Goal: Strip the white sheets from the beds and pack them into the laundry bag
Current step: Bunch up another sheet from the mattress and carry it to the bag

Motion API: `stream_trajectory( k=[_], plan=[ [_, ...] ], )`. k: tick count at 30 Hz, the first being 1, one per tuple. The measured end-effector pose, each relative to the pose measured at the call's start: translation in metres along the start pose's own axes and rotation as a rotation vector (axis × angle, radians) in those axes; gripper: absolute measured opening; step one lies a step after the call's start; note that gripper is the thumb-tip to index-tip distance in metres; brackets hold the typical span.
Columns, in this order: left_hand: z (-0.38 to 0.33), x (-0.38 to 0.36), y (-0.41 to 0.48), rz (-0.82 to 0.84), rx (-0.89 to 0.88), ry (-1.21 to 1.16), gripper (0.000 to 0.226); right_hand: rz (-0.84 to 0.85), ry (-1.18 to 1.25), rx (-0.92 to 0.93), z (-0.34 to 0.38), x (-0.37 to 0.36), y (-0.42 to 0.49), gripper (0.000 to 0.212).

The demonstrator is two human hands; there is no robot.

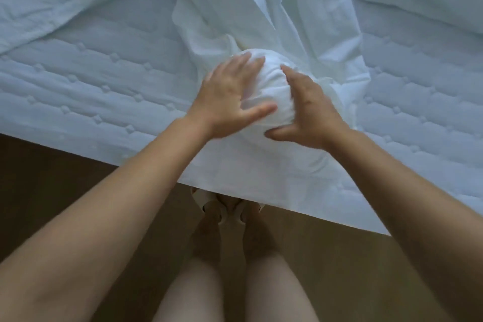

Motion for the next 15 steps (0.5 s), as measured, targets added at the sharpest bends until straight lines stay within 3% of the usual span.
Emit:
stream_trajectory(
  k=[2,5,10,13,15],
  plan=[
    [-0.002,-0.016,-0.016,0.242,-0.083,0.188,0.128,0.098,0.008,0.008,-0.002,0.009,0.013,0.124],
    [0.003,-0.029,-0.008,0.317,-0.04,0.333,0.148,0.174,0.027,0.015,-0.001,0.008,0.027,0.117],
    [0.001,-0.021,0.014,0.206,0.075,0.168,0.143,0.308,0.119,-0.072,0.008,0.03,0.061,0.084],
    [0.009,-0.014,-0.007,0.187,0.158,0.189,0.138,0.392,0.19,-0.062,0.022,0.021,0.069,0.051],
    [0.01,-0.018,-0.033,0.185,0.219,0.248,0.134,0.469,0.139,-0.047,0.034,0.005,0.066,0.046]
  ],
)
Point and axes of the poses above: each hand's wrist, its own y-axis towards the middle knuckle, its own x-axis out of the back of the hand, z = x × y, the point moved 3 cm from there along y, towards the middle knuckle, and after that the axes turned 6 degrees about y, right-handed, at the moved point
